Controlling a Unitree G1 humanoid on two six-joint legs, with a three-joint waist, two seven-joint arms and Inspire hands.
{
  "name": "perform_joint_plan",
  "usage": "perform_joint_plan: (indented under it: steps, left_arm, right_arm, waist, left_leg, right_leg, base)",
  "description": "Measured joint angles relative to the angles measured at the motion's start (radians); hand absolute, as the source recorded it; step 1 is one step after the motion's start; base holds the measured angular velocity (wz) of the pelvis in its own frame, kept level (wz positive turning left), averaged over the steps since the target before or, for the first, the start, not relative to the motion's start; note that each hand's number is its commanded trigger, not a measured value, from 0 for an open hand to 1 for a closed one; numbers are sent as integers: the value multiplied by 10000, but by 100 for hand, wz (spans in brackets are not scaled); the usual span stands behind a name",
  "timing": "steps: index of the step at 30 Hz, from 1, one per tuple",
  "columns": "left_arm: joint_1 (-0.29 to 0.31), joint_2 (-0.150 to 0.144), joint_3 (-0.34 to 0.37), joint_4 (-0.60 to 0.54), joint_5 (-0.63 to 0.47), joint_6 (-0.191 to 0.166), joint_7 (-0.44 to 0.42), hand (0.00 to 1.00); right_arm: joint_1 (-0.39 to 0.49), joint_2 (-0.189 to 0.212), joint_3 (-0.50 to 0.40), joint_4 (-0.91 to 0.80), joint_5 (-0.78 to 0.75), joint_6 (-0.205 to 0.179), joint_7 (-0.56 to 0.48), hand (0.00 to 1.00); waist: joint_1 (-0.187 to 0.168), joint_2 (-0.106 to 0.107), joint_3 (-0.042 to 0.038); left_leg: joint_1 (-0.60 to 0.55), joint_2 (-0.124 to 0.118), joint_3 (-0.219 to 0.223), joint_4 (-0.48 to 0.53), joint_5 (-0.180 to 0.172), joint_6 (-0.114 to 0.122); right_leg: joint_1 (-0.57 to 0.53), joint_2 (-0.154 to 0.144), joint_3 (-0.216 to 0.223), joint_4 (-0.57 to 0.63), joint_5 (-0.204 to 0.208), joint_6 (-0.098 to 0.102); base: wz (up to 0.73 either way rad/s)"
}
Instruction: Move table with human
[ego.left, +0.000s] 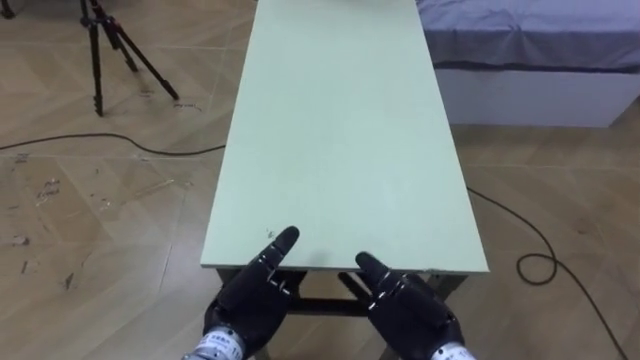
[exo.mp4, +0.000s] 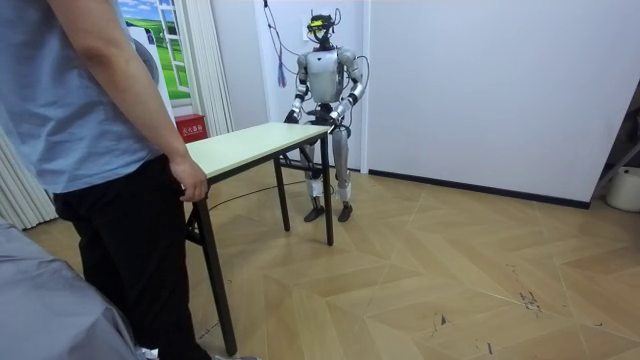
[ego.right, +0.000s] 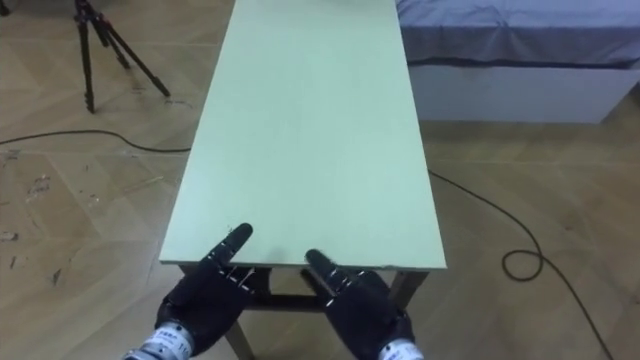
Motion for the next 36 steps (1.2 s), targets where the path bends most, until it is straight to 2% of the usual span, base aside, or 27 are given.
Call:
perform_joint_plan:
  steps: [5,9,18,19,20,21,22,23,28,30,33,36]
  left_arm:
    - [1,-277,335,12,15,238,65,0]
    - [2,-351,605,148,21,572,61,0]
    - [2,-509,989,280,17,1074,203,0]
    - [2,-540,1103,279,2,1216,209,0]
    - [2,-576,1173,279,2,1275,225,20]
    - [3,-670,1293,279,4,1355,281,46]
    - [2,-729,1350,280,0,1380,332,100]
    - [2,-742,1362,279,1,1401,364,100]
    - [2,-1098,1715,286,-42,1590,576,100]
    - [2,-1135,1724,286,-56,1591,597,100]
    - [-1,-1150,1731,287,-44,1592,737,100]
    - [6,-1287,1764,394,45,1589,1031,100]
  right_arm:
    - [-79,63,-505,15,167,-48,-684,0]
    - [-76,521,-724,287,583,-32,-1002,0]
    - [-84,811,-1078,248,652,104,-1558,0]
    - [-84,825,-1101,241,738,113,-1583,0]
    - [-83,826,-1102,229,800,126,-1597,0]
    - [-84,829,-1110,197,966,171,-1658,1]
    - [-85,835,-1148,196,993,222,-1685,65]
    - [-86,856,-1187,195,995,250,-1708,100]
    - [-102,1112,-1433,185,1010,320,-1865,100]
    - [-103,1112,-1458,149,1034,328,-1874,100]
    - [-135,1113,-1458,110,1151,391,-2086,100]
    - [-115,1184,-1458,86,1159,435,-2329,100]
  waist:
    - [121,-31,-23]
    - [216,-162,-154]
    - [201,-52,-215]
    - [201,-33,-215]
    - [197,-28,-216]
    - [196,-19,-218]
    - [190,-9,-224]
    - [188,-1,-229]
    - [208,39,-255]
    - [212,56,-253]
    - [210,104,-226]
    - [199,181,-177]
  left_leg:
    - [10,-5,24,24,24,-39]
    - [99,13,22,69,45,-69]
    - [203,13,35,67,46,-72]
    - [202,12,35,67,47,-73]
    - [200,12,35,66,47,-73]
    - [199,10,35,66,48,-74]
    - [198,8,33,65,48,-75]
    - [194,10,31,66,49,-77]
    - [199,5,34,82,57,-86]
    - [200,6,33,84,57,-87]
    - [182,-5,35,79,59,-89]
    - [137,-9,45,42,61,-94]
  right_leg:
    - [-24,22,54,-3,-26,-38]
    - [61,-1,60,-20,-48,-73]
    - [131,-11,89,-16,-67,-90]
    - [130,-9,92,-19,-67,-90]
    - [130,-7,92,-19,-67,-90]
    - [131,-6,91,-19,-67,-91]
    - [134,-5,93,-19,-67,-91]
    - [135,-7,94,-18,-67,-91]
    - [124,-11,106,6,-70,-97]
    - [122,-12,111,21,-72,-100]
    - [104,-6,119,20,-72,-101]
    - [40,22,120,2,-78,-110]
  base:
    - [-1]
    - [0]
    - [-1]
    - [0]
    - [0]
    - [0]
    - [0]
    - [0]
    - [0]
    - [0]
    - [0]
    - [-1]
